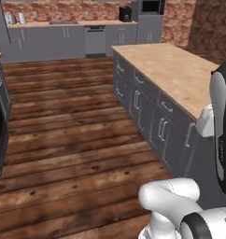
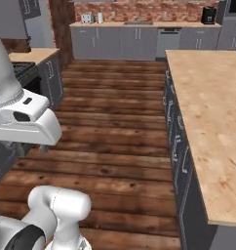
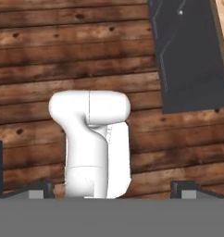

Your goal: There is a tray on the dining counter. Grab the cup, mug, and pitcher and place them on the tray. The pitcher may be placed next to the tray if it cannot fit the tray.

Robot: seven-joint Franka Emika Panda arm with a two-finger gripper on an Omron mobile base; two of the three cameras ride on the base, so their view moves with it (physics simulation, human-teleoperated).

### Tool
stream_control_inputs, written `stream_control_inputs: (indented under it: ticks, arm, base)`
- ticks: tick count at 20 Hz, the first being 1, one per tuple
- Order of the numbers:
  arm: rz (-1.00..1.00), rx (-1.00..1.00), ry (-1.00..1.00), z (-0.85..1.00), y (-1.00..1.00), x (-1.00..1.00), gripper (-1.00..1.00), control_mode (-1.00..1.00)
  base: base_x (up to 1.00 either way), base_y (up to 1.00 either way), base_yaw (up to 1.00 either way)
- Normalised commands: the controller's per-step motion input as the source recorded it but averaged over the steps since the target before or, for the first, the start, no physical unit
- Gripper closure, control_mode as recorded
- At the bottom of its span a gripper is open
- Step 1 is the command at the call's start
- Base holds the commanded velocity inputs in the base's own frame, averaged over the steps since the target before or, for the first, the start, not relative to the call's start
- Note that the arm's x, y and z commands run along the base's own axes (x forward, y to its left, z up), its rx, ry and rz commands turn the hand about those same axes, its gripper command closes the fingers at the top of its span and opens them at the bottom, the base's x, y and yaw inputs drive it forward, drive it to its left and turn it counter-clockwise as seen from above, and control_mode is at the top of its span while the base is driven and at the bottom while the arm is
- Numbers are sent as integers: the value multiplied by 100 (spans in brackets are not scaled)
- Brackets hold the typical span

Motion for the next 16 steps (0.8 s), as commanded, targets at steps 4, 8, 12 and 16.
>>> stream_control_inputs:
  ticks: [4, 8, 12, 16]
  arm:
    - [0, 0, 0, 0, 0, 0, -100, 100]
    - [0, 0, 0, 0, 0, 0, -100, 100]
    - [0, 0, 0, 0, 0, 0, -100, 100]
    - [0, 0, 0, 0, 0, 0, -100, 100]
  base:
    - [96, 40, 10]
    - [100, 33, 11]
    - [98, 33, 15]
    - [78, 34, 27]
